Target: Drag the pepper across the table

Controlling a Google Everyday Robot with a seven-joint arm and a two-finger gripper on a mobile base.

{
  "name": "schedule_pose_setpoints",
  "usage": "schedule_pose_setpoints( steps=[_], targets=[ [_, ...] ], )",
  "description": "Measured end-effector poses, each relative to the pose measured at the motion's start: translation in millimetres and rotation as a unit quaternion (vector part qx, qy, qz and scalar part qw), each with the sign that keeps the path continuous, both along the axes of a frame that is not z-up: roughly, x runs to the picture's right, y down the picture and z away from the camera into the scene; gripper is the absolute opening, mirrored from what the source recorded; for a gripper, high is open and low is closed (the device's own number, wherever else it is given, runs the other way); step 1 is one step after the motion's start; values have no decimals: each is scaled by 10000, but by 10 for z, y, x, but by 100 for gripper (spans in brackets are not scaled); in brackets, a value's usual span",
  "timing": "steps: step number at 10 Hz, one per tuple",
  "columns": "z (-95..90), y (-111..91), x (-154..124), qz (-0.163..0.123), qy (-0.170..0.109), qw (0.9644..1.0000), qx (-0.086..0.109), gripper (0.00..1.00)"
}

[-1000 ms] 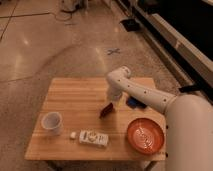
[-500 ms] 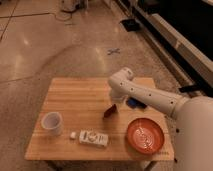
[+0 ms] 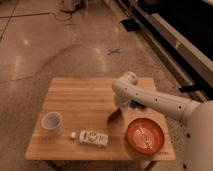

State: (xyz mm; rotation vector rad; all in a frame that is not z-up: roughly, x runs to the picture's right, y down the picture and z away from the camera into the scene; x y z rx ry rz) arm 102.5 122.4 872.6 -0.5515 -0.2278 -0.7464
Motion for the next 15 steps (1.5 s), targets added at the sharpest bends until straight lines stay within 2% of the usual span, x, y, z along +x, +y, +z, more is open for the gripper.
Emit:
schedule_pose_setpoints(
  steps=[2,4,5,10,11,15],
  targets=[
    [-29,17,106,78,116,9999,30,0],
    [-18,12,188,147,232,9996,76,12],
    [2,0,256,193,330,9992,120,26],
    [119,-86,506,441,701,9962,272,75],
    [132,-97,546,479,751,9956,275,80],
    [155,-137,680,543,931,9939,216,80]
  ],
)
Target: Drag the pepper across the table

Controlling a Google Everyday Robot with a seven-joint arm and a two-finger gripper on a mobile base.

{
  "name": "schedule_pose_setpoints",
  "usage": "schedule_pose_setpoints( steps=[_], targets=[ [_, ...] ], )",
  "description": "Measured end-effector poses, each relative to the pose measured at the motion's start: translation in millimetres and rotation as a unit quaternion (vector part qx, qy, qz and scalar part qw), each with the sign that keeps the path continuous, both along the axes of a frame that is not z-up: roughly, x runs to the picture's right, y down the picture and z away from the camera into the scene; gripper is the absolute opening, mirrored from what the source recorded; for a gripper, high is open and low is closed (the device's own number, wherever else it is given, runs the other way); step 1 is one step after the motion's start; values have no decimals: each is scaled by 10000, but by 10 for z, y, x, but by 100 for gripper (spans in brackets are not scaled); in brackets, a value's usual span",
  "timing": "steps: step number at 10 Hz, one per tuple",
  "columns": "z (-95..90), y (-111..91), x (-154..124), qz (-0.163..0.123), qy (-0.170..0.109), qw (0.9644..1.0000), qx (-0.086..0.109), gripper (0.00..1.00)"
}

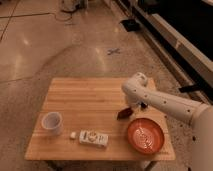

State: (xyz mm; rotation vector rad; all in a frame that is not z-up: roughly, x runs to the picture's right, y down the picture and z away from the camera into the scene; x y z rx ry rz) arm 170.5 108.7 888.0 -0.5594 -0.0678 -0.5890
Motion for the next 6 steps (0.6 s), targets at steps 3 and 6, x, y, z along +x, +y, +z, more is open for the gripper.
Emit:
schedule_pose_setpoints(
  steps=[3,6],
  targets=[
    [-6,-40,9,292,64,9995,-117,80],
    [-111,-155,-147,1417,-28,9878,-649,80]
  ],
)
